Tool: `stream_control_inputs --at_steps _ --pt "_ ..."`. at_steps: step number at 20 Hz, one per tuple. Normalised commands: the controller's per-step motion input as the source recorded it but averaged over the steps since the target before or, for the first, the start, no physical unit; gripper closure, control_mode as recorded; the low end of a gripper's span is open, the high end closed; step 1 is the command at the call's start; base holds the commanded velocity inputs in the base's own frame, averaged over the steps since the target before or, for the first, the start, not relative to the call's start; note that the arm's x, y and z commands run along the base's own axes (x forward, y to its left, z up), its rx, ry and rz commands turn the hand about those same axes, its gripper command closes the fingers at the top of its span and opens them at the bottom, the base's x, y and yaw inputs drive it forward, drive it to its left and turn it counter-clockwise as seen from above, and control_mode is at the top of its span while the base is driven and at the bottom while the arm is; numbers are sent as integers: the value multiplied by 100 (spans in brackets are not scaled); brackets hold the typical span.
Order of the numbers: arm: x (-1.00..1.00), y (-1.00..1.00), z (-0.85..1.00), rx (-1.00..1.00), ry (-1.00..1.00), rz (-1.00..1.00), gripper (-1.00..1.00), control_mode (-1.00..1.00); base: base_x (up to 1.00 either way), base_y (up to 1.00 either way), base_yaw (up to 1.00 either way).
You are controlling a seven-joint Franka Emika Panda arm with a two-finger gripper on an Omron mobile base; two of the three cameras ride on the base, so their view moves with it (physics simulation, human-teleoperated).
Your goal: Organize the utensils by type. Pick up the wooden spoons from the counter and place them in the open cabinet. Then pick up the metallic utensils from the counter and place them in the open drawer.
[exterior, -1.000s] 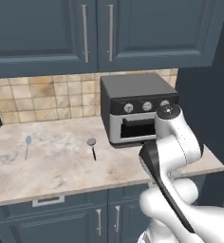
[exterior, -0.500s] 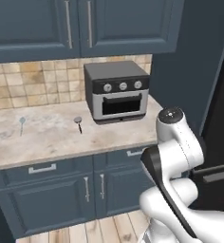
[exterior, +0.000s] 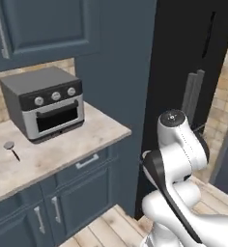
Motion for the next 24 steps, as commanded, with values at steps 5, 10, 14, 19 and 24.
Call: stream_control_inputs --at_steps 5,10,14,19,24 --pt "0 0 0 0 0 0 100 100 -9 -2 -97" --pt "0 0 0 0 0 0 100 100 -1 0 -100" --pt "0 0 0 0 0 0 100 100 0 -1 -100" --pt "0 0 0 0 0 0 100 100 0 -1 -100" --pt "0 0 0 0 0 0 100 100 0 -8 -100"
